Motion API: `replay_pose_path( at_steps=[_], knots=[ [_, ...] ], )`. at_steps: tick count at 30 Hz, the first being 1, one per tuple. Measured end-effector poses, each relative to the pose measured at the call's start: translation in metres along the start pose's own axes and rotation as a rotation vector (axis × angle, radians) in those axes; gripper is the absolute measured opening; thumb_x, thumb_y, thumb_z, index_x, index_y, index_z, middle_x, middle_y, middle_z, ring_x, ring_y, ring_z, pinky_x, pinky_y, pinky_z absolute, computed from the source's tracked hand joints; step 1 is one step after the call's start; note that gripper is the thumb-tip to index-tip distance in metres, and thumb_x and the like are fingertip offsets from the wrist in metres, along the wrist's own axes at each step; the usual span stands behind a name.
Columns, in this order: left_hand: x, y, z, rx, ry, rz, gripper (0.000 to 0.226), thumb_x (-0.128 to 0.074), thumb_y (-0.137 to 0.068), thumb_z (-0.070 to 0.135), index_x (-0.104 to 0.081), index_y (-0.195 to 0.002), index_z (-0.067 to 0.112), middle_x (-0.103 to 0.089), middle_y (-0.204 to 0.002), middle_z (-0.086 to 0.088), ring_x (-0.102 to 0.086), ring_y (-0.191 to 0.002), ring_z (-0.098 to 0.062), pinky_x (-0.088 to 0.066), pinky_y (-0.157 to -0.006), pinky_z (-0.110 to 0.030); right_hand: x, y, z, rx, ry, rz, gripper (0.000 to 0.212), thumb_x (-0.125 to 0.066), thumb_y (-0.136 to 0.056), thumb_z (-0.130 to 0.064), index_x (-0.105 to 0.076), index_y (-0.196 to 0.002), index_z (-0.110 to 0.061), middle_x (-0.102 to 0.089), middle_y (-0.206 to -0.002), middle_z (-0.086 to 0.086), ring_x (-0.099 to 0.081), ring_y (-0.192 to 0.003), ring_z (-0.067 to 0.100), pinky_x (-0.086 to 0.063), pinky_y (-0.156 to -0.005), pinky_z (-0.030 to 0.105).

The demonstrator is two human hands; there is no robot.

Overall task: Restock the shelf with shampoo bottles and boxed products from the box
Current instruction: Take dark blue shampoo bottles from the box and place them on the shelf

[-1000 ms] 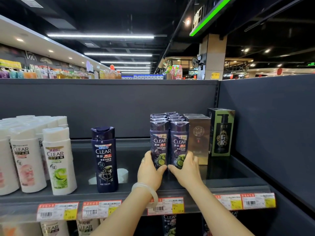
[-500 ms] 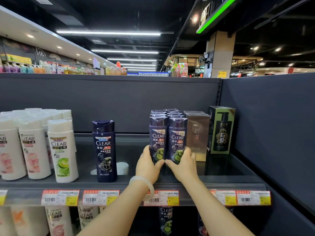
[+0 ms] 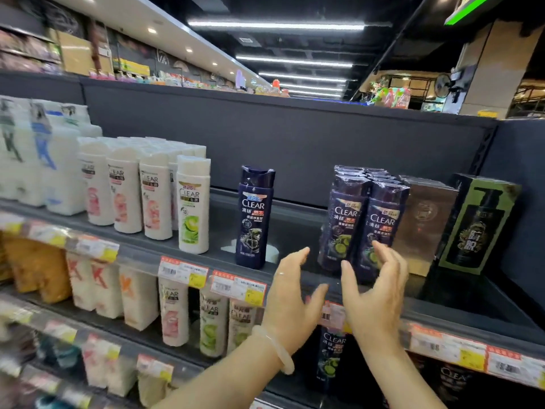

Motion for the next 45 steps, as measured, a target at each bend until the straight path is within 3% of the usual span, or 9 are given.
replay_pose_path(
  at_steps=[3,5,7,9,12,16,19,31,45],
  knots=[
    [0.038,0.047,-0.031,0.048,-0.172,-0.014,0.055,-0.069,-0.075,0.02,-0.051,-0.126,0.009,-0.055,-0.124,0.0,-0.05,-0.117,-0.011,-0.037,-0.103,-0.023,-0.025,0.04,-0.035,0.174,0.103,-0.216,0.043,-0.072,-0.073,-0.009,-0.057,-0.113,-0.001,-0.054,-0.113,0.015,-0.05,-0.108,0.027,-0.04,-0.096,0.03],
    [0.074,0.077,-0.059,0.087,-0.343,-0.096,0.058,-0.076,-0.065,0.011,-0.058,-0.119,0.004,-0.062,-0.117,-0.009,-0.06,-0.108,-0.022,-0.049,-0.095,-0.037,-0.051,0.075,-0.059,0.242,0.214,-0.488,0.046,-0.075,-0.071,-0.01,-0.058,-0.113,-0.004,-0.056,-0.114,0.014,-0.055,-0.105,0.032,-0.047,-0.091,0.039],
    [0.12,0.109,-0.089,0.156,-0.512,-0.201,0.062,-0.08,-0.055,0.006,-0.062,-0.114,0.001,-0.065,-0.111,-0.014,-0.065,-0.1,-0.029,-0.055,-0.083,-0.043,-0.081,0.115,-0.084,0.257,0.309,-0.805,0.05,-0.063,-0.081,-0.02,-0.046,-0.128,-0.014,-0.044,-0.128,0.006,-0.044,-0.117,0.026,-0.04,-0.098,0.034],
    [0.175,0.14,-0.112,0.281,-0.656,-0.334,0.063,-0.072,-0.069,0.013,-0.051,-0.128,0.004,-0.054,-0.129,-0.014,-0.056,-0.116,-0.028,-0.048,-0.094,-0.038,-0.113,0.159,-0.105,0.228,0.348,-1.02,0.051,-0.053,-0.087,-0.026,-0.033,-0.135,-0.021,-0.032,-0.136,0.002,-0.033,-0.123,0.022,-0.033,-0.101,0.03],
    [0.261,0.193,-0.148,0.505,-0.837,-0.496,0.07,-0.047,-0.089,0.023,-0.009,-0.148,0.016,-0.014,-0.154,-0.005,-0.017,-0.141,-0.023,-0.021,-0.113,-0.036,-0.159,0.229,-0.149,0.198,0.374,-1.238,0.053,-0.052,-0.088,-0.019,-0.03,-0.136,-0.02,-0.031,-0.138,0.004,-0.033,-0.124,0.026,-0.036,-0.097,0.033],
    [0.374,0.26,-0.176,0.749,-0.985,-0.557,0.075,-0.054,-0.086,0.019,-0.009,-0.147,0.018,-0.007,-0.156,-0.008,-0.008,-0.143,-0.028,-0.016,-0.114,-0.041,-0.214,0.328,-0.218,0.247,0.373,-1.474,0.057,-0.049,-0.091,-0.017,-0.024,-0.142,-0.018,-0.027,-0.144,0.009,-0.027,-0.132,0.031,-0.034,-0.102,0.038],
    [0.453,0.308,-0.197,0.863,-1.078,-0.559,0.068,-0.053,-0.086,0.027,-0.018,-0.143,0.016,-0.016,-0.152,-0.011,-0.016,-0.14,-0.03,-0.023,-0.111,-0.041,-0.247,0.394,-0.272,0.299,0.301,-1.558,0.046,-0.05,-0.089,-0.016,-0.036,-0.132,-0.015,-0.036,-0.135,0.011,-0.037,-0.123,0.032,-0.037,-0.088,0.037],
    [0.646,0.4,-0.31,1.254,-1.071,-0.586,0.07,-0.061,-0.083,0.04,-0.024,-0.137,0.016,-0.02,-0.149,-0.011,-0.024,-0.135,-0.031,-0.029,-0.107,-0.04,-0.387,0.53,-0.351,0.356,0.378,-1.799,0.054,-0.056,-0.086,-0.016,-0.031,-0.134,-0.013,-0.032,-0.138,0.013,-0.033,-0.125,0.031,-0.035,-0.097,0.039],
    [0.735,0.347,-0.511,1.253,-0.928,-0.792,0.064,-0.056,-0.084,0.041,-0.026,-0.137,0.019,-0.022,-0.15,-0.008,-0.024,-0.137,-0.029,-0.028,-0.108,-0.039,-0.571,0.606,-0.371,-0.107,0.415,-1.882,0.06,-0.057,-0.089,-0.035,-0.028,-0.137,-0.016,-0.032,-0.139,0.01,-0.033,-0.129,0.027,-0.031,-0.103,0.033]
  ],
)
Point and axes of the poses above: each hand's wrist, its own y-axis away from the middle knuckle, its own x-axis out of the back of the hand, z = x × y, the point moved 1 cm from there along -y, towards the middle knuckle
